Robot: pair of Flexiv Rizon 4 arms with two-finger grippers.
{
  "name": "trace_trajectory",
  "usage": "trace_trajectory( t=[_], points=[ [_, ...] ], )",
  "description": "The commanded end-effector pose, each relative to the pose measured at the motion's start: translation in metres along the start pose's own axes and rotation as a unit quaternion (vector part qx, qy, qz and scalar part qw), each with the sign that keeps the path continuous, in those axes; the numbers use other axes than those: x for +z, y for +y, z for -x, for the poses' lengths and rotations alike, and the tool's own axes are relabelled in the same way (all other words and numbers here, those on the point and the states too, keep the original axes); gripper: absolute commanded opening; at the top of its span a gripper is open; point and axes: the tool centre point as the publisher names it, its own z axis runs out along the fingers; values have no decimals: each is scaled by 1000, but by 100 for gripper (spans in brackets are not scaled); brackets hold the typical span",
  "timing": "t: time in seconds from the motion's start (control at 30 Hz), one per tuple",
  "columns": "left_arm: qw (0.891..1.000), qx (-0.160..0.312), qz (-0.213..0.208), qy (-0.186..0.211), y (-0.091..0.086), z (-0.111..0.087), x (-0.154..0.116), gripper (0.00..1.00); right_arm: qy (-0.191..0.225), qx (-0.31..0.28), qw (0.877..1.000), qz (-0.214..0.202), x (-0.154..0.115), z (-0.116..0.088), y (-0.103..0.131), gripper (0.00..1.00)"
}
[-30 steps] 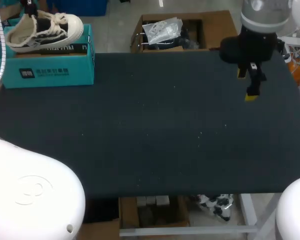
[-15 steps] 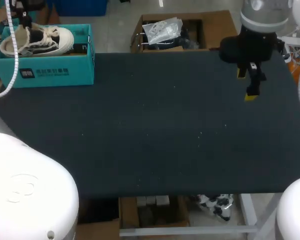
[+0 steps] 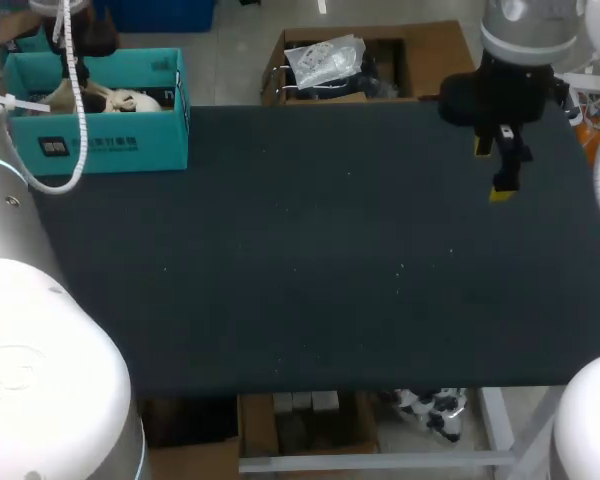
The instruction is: Open the shoe tongue, take the insole out of the shoe, put the insole back into the shoe, and pack the shoe into the shoebox
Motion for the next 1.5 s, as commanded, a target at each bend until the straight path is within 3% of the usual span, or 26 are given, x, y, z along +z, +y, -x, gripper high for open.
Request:
trace_trajectory(
  t=[0.03,0.07,0.13,0.17,0.2,0.37,0.53,0.77,0.93,1.17,1.5],
  points=[
    [996,-14,4,94,-5,22,18,0,1,0,1000,0,-1,0,0,100],
    [995,-19,1,97,-4,24,19,4,1,0,1000,0,-1,0,0,100],
    [994,-28,-5,102,-4,26,19,47,1,0,1000,0,-1,0,0,100],
    [994,-28,-6,102,-3,27,19,83,1,0,1000,0,-1,0,0,100],
    [994,-30,-11,101,-3,28,19,100,1,0,1000,0,-1,0,0,100],
    [995,-33,-29,84,3,20,4,100,1,0,1000,0,-1,0,0,100],
    [996,-44,-49,52,5,2,-31,100,1,0,1000,0,-1,0,0,100],
    [996,-58,-71,15,-3,-24,-96,100,1,0,1000,0,-1,0,0,100],
    [996,-60,-66,5,-14,-41,-123,100,1,0,1000,0,-1,0,0,100],
    [996,-74,-46,-12,-24,-68,-142,100,1,0,1000,0,-1,0,0,100],
    [994,-107,-17,-31,-35,-112,-145,100,1,0,1000,0,-1,0,0,100]
  ],
)
